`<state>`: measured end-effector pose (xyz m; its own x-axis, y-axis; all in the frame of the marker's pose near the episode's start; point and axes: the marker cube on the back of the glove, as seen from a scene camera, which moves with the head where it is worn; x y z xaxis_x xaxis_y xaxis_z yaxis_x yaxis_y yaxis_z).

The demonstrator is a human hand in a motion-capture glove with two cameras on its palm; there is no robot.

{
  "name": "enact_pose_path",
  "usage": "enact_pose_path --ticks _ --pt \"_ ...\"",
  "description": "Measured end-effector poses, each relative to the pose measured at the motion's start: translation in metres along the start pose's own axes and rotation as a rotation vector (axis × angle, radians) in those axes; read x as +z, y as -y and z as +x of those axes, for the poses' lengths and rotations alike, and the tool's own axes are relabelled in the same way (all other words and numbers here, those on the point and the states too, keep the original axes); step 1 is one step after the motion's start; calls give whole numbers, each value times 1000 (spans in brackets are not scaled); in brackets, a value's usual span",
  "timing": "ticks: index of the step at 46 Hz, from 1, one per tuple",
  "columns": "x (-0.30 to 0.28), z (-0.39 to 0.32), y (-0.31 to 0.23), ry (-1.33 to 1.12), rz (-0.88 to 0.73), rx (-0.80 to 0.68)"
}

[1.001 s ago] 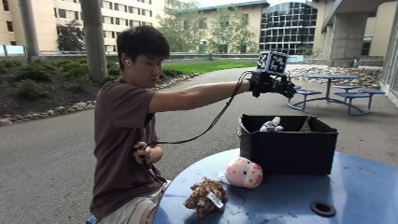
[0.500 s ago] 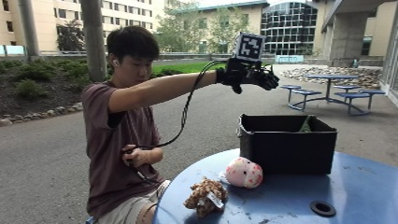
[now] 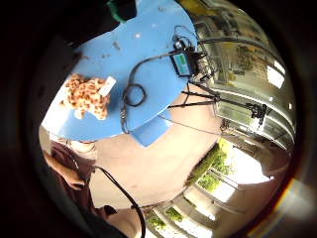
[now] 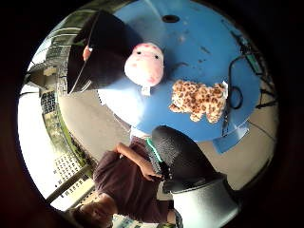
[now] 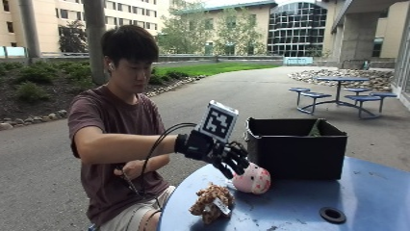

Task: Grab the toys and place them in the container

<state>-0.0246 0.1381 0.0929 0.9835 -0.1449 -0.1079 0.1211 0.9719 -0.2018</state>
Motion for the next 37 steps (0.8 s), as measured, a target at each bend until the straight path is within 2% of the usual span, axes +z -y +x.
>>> enact_pose_path --ticks 10,12,14,18,27,30,37 --pt "147 -36 23 143 -145 -29" --pt "164 -40 26 144 -117 -26" --pt "174 -42 29 179 -23 -14" --pt "184 -43 36 249 161 -5" --pt "182 -48 53 312 359 -58" --pt "176 -48 59 355 361 -78" --pt "137 -37 66 435 249 -104"
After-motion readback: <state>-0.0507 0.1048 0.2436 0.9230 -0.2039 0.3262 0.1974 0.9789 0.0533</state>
